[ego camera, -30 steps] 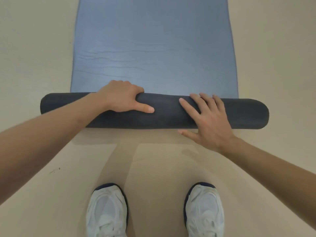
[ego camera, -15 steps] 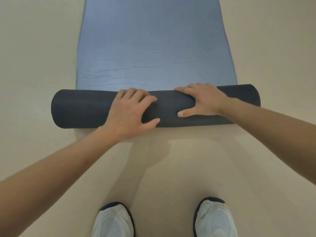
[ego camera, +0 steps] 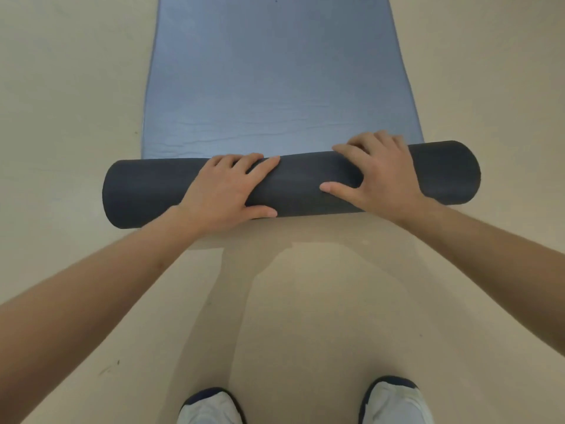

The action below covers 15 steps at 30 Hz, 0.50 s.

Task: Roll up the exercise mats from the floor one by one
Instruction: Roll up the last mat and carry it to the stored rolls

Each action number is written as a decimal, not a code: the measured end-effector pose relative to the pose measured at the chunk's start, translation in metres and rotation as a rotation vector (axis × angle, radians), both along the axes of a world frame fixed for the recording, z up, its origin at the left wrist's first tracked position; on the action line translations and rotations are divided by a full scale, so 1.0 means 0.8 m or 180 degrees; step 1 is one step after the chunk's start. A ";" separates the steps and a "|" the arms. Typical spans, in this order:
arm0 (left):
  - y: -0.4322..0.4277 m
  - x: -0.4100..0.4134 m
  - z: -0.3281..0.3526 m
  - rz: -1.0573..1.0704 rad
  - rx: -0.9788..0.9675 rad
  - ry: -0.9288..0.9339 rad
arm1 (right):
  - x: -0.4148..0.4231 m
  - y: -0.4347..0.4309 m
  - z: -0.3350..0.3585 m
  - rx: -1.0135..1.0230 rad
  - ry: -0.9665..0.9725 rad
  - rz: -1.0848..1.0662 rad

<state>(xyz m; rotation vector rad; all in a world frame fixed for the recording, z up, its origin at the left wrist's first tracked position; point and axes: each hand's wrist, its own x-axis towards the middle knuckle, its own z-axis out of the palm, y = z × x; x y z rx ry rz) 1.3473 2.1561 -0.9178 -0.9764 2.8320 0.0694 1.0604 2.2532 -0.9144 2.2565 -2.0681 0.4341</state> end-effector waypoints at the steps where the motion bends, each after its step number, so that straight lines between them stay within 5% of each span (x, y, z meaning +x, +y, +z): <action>1: -0.013 -0.004 0.009 0.0056 0.0229 -0.0012 | 0.000 0.010 -0.006 -0.0068 0.0096 0.0076; 5: -0.067 -0.015 0.032 0.0335 0.1097 0.0114 | -0.020 0.016 -0.019 0.0248 0.0876 0.0089; 9: -0.107 -0.028 0.043 0.0614 0.1587 0.0216 | -0.038 -0.022 -0.013 0.0474 0.1004 0.0070; 15: -0.096 -0.024 0.043 -0.0053 -0.0281 0.0838 | -0.061 -0.093 0.010 0.1126 0.0599 0.0078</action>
